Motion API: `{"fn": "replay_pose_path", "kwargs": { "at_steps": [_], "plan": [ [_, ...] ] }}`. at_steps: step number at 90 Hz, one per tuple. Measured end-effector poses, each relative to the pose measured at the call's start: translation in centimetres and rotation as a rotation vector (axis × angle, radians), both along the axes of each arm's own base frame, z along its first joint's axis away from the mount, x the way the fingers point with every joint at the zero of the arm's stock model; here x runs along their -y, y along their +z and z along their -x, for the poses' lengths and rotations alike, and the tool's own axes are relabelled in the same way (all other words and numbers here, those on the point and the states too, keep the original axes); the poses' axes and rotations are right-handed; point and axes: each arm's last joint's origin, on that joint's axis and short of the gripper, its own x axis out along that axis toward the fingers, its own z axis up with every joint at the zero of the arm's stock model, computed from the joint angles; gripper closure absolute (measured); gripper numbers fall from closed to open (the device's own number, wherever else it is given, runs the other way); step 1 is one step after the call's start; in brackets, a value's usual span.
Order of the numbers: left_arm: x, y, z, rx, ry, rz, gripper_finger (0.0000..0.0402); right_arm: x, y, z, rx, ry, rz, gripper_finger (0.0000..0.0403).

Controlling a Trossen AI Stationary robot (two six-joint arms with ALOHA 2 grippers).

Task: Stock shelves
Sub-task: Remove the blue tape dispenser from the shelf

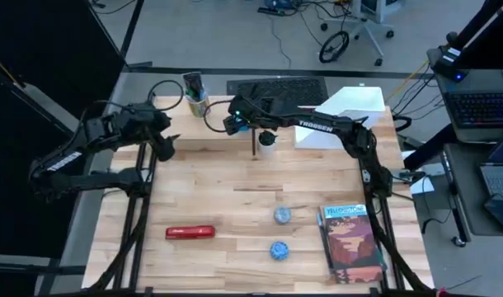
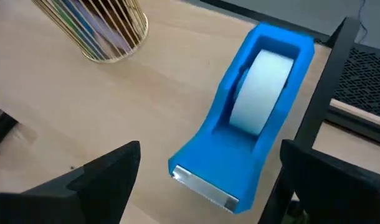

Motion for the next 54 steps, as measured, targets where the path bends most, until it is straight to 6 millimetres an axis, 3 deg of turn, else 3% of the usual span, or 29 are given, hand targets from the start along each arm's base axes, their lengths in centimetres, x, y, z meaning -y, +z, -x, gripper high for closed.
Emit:
{"fn": "replay_pose_path", "kwargs": {
  "at_steps": [30,54],
  "plan": [
    [0.0,0.0,0.0,0.000,0.000,0.000,0.0119,-0.5,-1.3,-0.7,-0.029,0.004,-0.012,0.0076],
    [0.0,0.0,0.0,0.000,0.000,0.000,0.0119,-0.4,-1.3,-0.6,-0.040,-0.009,0.007,0.0154]
  ]
}}
